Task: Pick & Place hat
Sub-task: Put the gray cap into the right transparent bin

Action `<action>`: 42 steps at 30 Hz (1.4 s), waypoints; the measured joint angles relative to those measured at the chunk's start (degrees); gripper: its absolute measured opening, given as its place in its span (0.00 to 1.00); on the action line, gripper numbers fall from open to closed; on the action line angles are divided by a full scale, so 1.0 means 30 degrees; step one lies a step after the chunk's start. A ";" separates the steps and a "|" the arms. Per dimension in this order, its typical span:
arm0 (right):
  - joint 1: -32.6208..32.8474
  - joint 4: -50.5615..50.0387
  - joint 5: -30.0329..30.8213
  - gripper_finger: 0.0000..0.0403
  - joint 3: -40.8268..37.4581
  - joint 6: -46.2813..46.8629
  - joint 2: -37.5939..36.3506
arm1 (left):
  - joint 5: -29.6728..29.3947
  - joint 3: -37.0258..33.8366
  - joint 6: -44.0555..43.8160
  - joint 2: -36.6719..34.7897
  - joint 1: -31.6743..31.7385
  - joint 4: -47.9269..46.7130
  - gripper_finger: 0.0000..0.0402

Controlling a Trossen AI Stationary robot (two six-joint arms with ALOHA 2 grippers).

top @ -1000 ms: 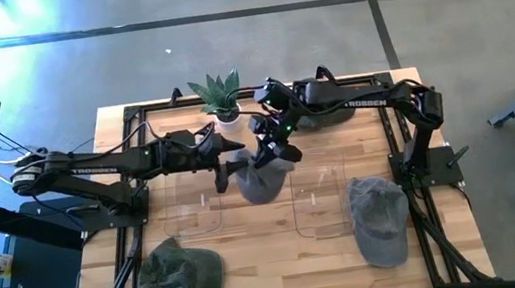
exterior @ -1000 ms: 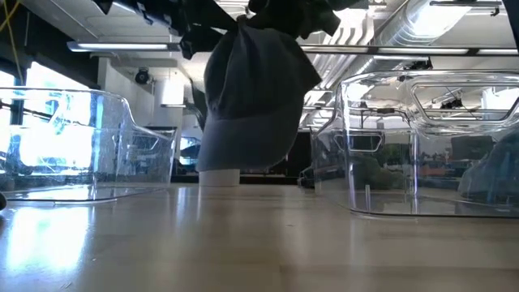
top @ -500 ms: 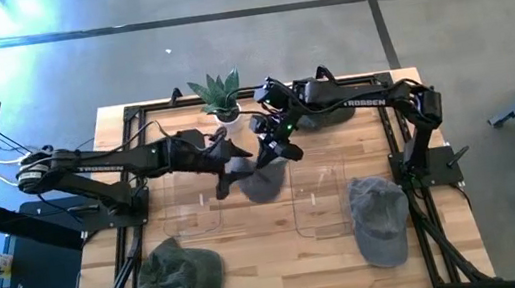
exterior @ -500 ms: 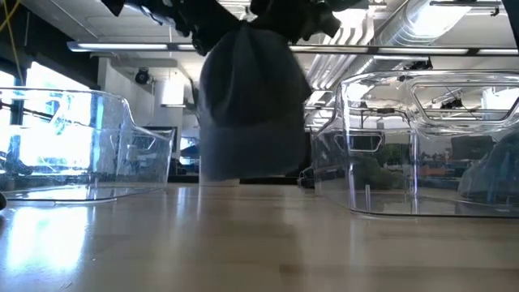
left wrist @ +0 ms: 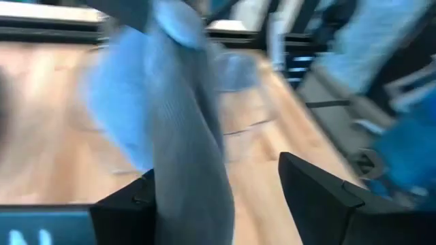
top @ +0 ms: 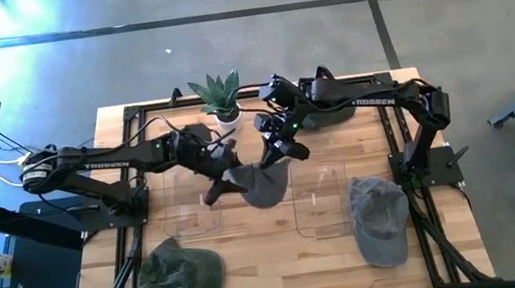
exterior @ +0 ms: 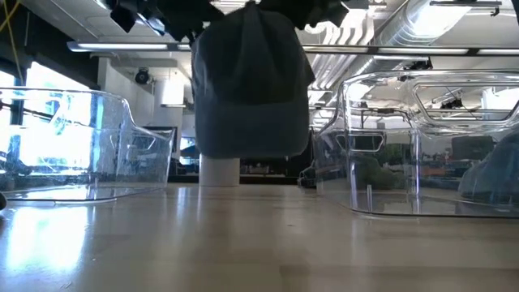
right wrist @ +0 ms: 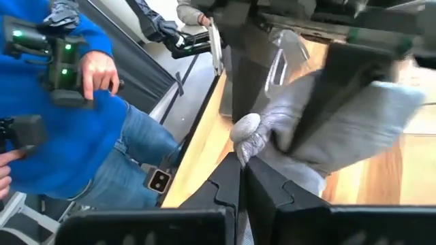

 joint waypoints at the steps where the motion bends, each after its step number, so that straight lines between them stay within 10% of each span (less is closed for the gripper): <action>1: 0.0000 -0.0079 -0.0045 0.02 0.0004 0.0000 -0.0093 | 0.0559 0.0002 -0.0010 -0.0163 0.0006 -0.0027 0.49; 16: 0.0541 -0.0599 -0.1688 0.04 0.0007 -0.1093 -0.0358 | 0.3768 0.1992 0.0136 -0.0721 -0.0036 -0.0284 0.02; 27: 0.0397 -0.0793 -0.2572 0.35 0.0007 -0.2138 -0.0358 | 0.4059 0.5032 -0.1153 -0.0721 -0.0036 -0.3058 0.01; 33: 0.0807 -0.0466 -0.0689 0.59 -0.0206 -0.8512 -0.0387 | 0.3224 0.6238 -0.1159 -0.0721 -0.0036 -0.4048 0.00; 42: 0.2349 0.1812 -0.0227 0.58 -0.1188 -0.8469 -0.0387 | 0.2014 0.7374 -0.1135 -0.0721 -0.0036 -0.6392 0.00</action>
